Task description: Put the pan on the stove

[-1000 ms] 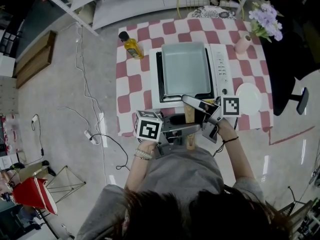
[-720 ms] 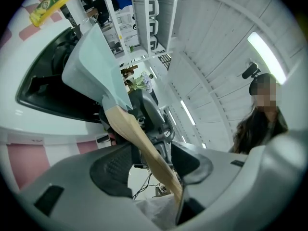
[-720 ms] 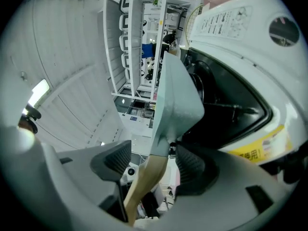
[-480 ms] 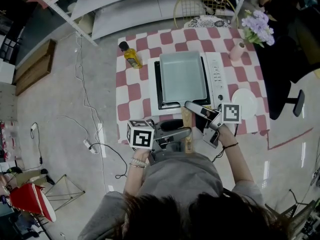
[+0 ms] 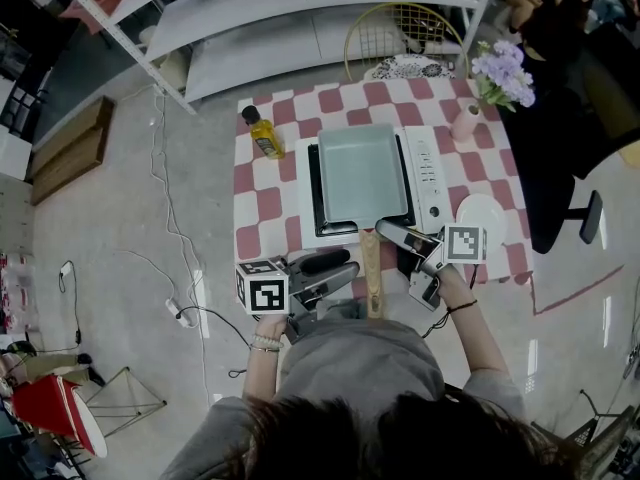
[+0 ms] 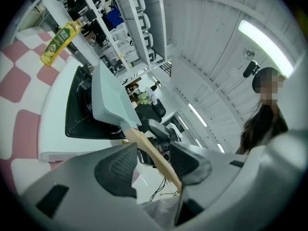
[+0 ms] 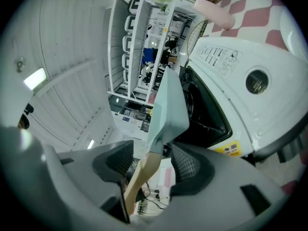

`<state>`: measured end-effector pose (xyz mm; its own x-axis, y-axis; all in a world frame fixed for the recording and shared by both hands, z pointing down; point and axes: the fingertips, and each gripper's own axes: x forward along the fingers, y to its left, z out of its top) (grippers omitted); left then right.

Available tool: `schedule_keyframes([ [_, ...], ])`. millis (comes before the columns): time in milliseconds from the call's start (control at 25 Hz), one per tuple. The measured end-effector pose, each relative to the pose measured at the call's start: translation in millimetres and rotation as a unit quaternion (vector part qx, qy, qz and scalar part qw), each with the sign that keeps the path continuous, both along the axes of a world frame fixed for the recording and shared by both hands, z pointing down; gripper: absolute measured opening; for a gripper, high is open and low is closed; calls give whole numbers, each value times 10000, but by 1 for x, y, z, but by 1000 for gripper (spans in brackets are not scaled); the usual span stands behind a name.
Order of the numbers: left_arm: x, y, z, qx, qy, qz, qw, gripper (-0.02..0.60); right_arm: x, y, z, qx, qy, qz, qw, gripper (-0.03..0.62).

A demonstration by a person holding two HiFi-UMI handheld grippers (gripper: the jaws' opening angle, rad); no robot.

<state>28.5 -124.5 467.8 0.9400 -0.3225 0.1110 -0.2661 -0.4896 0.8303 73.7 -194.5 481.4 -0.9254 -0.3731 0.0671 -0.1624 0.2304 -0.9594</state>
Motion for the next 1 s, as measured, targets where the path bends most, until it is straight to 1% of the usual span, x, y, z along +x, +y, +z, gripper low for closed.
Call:
schedule_keyframes([
  [120, -6, -3, -5, 173, -100, -143, 9997, 196, 4, -2, -4, 198, 123, 114, 9997, 202],
  [280, -10, -5, -9, 398, -362, -229, 9983, 165, 12, 0, 0, 159, 418, 288, 9986, 170],
  [440, -12, -8, -15, 670, -593, -362, 9953, 113, 13, 0, -14, 447, 340, 401, 9976, 123],
  [560, -13, -10, -17, 904, -849, -394, 9915, 77, 21, -3, -16, 632, 609, 551, 9946, 90],
  [600, -14, -11, -18, 991, -938, -409, 9898, 70, 25, -4, -17, 767, 762, 608, 9923, 69],
  [680, -16, -13, -21, 1157, -1087, -469, 9862, 56, 32, -8, -19, 1180, 1150, 659, 9841, 57],
  [760, -19, -15, -23, 1321, -1256, -536, 9818, 47, 37, -11, -24, 1513, 1403, 699, 9760, 49],
  [880, -23, -18, -27, 1562, -1512, -606, 9742, 41, 38, -11, -33, 1834, 1534, 756, 9681, 38],
  [1000, -27, -20, -31, 1774, -1672, -691, 9674, 40, 40, -11, -41, 2181, 1694, 817, 9576, 32],
])
